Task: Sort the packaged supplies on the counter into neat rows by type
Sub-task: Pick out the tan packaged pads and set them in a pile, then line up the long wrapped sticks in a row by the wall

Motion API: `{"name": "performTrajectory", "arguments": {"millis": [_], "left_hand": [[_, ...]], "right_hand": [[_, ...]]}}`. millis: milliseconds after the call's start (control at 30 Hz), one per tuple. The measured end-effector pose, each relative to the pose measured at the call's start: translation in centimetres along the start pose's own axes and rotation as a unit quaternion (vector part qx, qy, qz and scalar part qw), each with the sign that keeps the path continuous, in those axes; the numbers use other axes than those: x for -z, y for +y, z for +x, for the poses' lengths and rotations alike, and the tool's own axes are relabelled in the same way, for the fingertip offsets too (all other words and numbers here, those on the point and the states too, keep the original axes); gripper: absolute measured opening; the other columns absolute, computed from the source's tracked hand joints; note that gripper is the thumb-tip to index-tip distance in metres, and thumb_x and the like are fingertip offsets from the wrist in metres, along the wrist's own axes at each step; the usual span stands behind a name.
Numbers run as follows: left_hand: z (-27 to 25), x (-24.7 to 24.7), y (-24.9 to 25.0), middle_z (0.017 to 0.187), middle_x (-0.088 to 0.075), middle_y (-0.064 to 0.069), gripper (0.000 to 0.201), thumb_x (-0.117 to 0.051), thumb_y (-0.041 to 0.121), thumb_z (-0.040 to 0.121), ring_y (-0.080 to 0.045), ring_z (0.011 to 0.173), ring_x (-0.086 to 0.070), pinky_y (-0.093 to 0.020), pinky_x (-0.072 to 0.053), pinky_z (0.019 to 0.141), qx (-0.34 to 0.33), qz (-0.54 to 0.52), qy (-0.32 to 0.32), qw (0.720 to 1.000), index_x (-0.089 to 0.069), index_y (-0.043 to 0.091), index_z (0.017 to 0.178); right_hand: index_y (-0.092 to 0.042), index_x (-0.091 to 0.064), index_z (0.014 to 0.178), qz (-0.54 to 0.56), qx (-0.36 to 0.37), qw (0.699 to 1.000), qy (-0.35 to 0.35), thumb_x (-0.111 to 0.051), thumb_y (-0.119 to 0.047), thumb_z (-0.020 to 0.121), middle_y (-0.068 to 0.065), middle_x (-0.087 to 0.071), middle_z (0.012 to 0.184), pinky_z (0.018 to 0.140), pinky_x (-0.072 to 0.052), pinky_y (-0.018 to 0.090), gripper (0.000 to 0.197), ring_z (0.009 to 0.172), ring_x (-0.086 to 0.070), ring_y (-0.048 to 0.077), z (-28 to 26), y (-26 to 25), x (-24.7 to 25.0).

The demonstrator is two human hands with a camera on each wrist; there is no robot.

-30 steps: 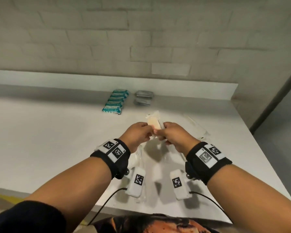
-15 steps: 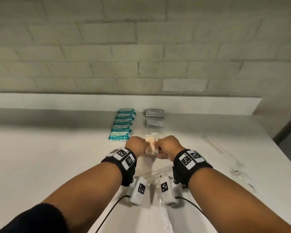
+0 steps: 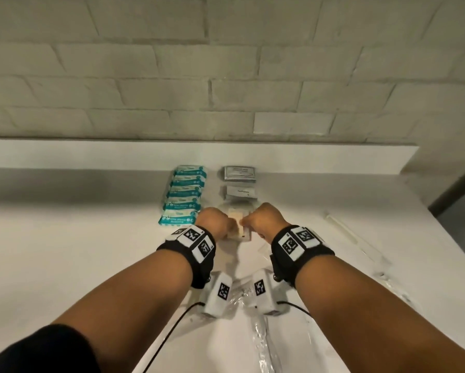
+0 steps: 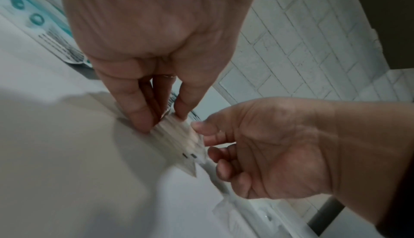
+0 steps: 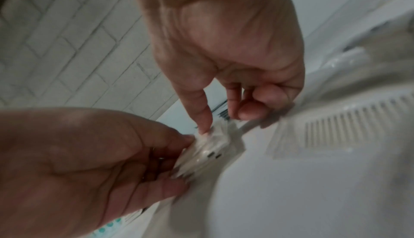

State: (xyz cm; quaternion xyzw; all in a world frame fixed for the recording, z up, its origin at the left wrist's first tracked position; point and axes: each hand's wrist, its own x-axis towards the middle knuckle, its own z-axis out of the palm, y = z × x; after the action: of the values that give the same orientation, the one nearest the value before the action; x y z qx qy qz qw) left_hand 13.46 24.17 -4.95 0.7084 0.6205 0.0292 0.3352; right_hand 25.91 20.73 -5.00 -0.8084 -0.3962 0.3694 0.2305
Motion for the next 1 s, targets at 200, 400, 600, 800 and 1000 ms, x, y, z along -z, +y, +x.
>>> {"name": "performTrajectory", "arguments": {"millis": [200,400,600,800,1000], "left_hand": [[-4.5,2.3,-0.8,0.081,-0.062,-0.017,0.034,-0.053,0.032,0.092,-0.033,0.082,-0.064,-0.035,-0.051,0.072,-0.051,-0.079,0.04,0.995,-0.059,0.001,0.103],[-11.0,1.5,-2.6,0.099,-0.07,-0.008,0.025,-0.054,0.034,0.088,-0.015,0.075,-0.055,-0.025,-0.043,0.066,-0.104,0.186,-0.172,0.962,-0.066,0.014,0.099],[-13.9,-1.8,-3.0,0.1,-0.061,0.006,0.029,-0.066,0.039,0.081,-0.014,0.092,-0.057,-0.025,-0.043,0.075,-0.123,0.178,-0.149,0.965,-0.055,0.024,0.104],[-15.3,-2.1,-2.8,0.086,-0.064,0.002,0.023,-0.067,0.038,0.084,-0.016,0.08,-0.058,-0.025,-0.042,0.068,-0.116,0.183,-0.128,0.968,-0.064,0.016,0.091],[-15.9,-1.3,-3.7,0.098,-0.062,-0.01,0.032,-0.048,0.009,0.089,-0.027,0.09,-0.063,-0.035,-0.051,0.075,-0.064,0.05,-0.087,0.993,-0.049,0.004,0.121]], "right_hand": [[-0.026,-0.054,0.124,-0.146,0.114,0.982,0.027,-0.074,-0.041,0.075,0.006,-0.044,0.124,0.092,-0.052,0.041,0.055,0.114,-0.054,0.027,-3.0,3.5,5.2],[-0.039,-0.043,0.138,-0.381,0.154,0.907,-0.089,-0.068,-0.036,0.083,-0.002,-0.043,0.127,0.097,-0.042,0.039,0.061,0.115,-0.04,0.02,-8.6,9.6,7.3],[-0.032,-0.049,0.135,-0.313,0.168,0.935,0.0,-0.064,-0.039,0.086,-0.003,-0.047,0.131,0.096,-0.04,0.03,0.051,0.12,-0.045,0.018,-11.4,11.1,8.1],[-0.009,-0.042,0.129,-0.36,0.024,0.933,0.001,-0.069,-0.042,0.079,0.007,-0.057,0.119,0.075,-0.047,0.031,0.065,0.103,-0.058,0.025,-13.2,10.8,6.4],[-0.005,-0.046,0.122,-0.21,0.006,0.977,0.024,-0.044,-0.01,0.093,0.013,-0.06,0.111,0.073,-0.057,0.037,0.029,0.088,-0.068,0.028,-14.5,9.2,7.4]]}}
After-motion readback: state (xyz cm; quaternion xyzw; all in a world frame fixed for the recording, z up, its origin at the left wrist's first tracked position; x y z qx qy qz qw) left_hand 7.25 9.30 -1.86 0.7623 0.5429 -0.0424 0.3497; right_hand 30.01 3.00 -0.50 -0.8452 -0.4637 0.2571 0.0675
